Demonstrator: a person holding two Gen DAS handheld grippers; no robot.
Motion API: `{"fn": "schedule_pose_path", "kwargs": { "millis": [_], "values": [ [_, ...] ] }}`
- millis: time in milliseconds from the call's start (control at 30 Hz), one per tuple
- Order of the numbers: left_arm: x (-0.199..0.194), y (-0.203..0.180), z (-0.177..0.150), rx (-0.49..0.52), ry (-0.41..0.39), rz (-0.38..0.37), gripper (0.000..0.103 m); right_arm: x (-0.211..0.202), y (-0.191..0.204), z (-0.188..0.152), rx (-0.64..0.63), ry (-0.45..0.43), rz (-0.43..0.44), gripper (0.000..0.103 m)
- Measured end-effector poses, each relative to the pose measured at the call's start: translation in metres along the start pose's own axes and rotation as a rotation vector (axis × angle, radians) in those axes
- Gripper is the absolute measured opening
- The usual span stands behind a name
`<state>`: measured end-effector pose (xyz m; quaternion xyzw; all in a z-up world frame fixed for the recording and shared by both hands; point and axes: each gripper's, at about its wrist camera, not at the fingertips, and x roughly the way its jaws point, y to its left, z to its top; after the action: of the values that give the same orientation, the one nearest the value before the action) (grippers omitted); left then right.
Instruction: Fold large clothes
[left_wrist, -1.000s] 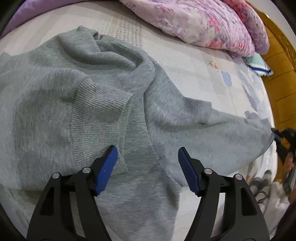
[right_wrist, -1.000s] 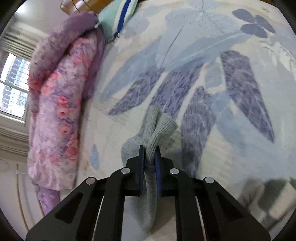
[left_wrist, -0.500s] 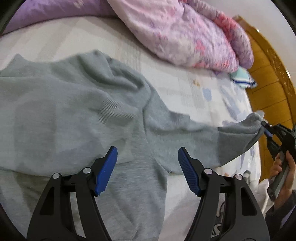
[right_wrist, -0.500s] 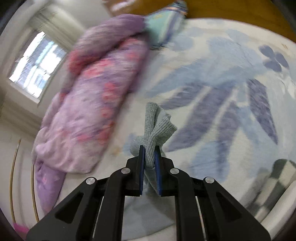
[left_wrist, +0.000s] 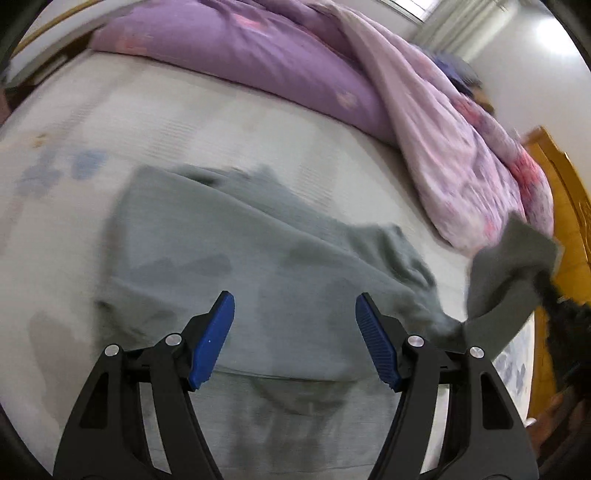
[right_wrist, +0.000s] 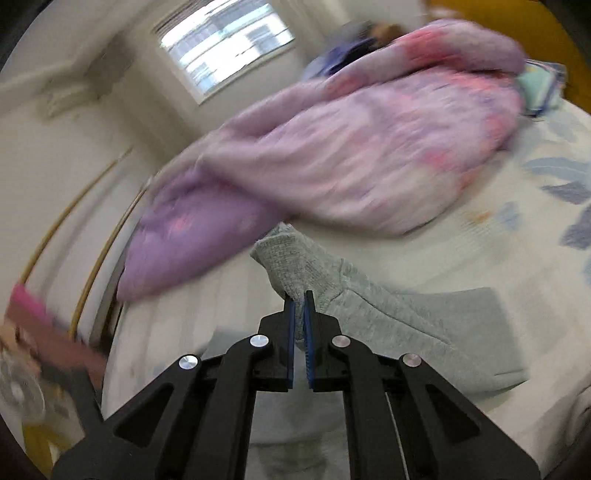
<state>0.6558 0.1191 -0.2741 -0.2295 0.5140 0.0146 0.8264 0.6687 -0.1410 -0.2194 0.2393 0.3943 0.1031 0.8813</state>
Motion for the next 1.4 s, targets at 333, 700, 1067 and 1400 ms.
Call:
{"fn": "schedule_pose_path", "kwargs": {
  "millis": [333,700,1067,1400],
  "values": [
    [-0.03,0.109,0.009,-0.09,-0.018,0.072,0.068,0.097,0.121,-0.09,-0.191,0.148,0.076,0.004],
    [-0.048,0.164,0.01,-0.163,-0.035,0.098,0.068,0.168,0.156,-0.158,-0.24,0.436,0.018,0.01],
    [-0.054,0.136,0.017,-0.159,-0.044,0.062,0.068,0.101,0.123,-0.12,-0.145,0.345,0.09,0.044],
    [0.04,0.051,0.022,-0.028,0.131,-0.071,0.068,0.075,-0.019,-0.064,-0.058,0.33,-0.171,0.006]
  ]
}}
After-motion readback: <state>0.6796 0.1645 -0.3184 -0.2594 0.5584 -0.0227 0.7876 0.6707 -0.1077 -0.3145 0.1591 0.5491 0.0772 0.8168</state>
